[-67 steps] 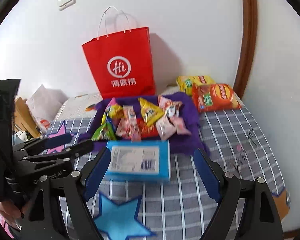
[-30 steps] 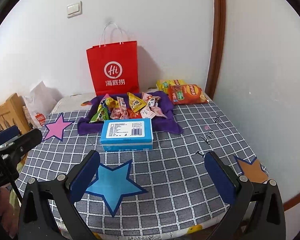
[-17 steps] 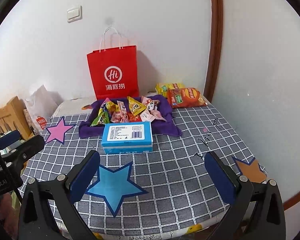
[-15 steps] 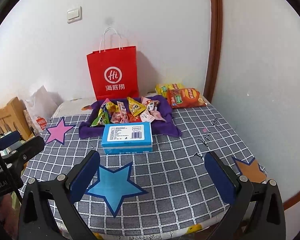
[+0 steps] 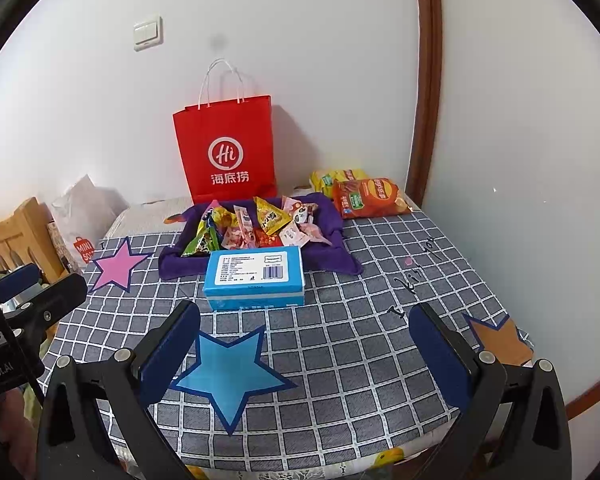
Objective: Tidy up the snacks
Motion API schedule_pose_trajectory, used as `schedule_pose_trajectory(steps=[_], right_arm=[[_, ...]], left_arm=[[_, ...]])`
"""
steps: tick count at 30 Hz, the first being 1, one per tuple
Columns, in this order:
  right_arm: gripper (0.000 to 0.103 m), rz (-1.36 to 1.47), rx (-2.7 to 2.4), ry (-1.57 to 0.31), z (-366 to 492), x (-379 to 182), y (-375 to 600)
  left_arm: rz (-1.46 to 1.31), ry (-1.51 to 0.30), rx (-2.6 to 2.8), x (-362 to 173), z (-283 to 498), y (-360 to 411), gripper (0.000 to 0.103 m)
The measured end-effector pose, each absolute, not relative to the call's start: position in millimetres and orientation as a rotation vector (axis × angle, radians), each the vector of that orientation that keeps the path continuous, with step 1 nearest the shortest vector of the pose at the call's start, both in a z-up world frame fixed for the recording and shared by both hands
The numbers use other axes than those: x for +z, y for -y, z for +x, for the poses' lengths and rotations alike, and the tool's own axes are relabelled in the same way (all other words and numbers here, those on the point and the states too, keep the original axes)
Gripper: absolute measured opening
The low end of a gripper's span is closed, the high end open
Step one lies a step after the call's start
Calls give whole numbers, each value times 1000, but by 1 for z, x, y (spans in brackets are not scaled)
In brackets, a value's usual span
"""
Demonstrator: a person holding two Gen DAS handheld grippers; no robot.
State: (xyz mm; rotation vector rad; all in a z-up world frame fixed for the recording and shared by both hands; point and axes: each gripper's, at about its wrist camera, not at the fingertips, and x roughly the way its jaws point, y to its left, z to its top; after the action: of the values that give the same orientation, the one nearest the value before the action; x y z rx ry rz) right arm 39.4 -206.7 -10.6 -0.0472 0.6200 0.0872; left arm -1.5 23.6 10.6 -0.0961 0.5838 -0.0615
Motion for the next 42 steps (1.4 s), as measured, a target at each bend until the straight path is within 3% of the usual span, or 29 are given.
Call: schedule_pose_trajectory(steps=[42], right_arm=[[103, -49, 85, -606, 36, -7, 205]], left_arm=[[-94, -580, -65, 11, -2, -20, 99]])
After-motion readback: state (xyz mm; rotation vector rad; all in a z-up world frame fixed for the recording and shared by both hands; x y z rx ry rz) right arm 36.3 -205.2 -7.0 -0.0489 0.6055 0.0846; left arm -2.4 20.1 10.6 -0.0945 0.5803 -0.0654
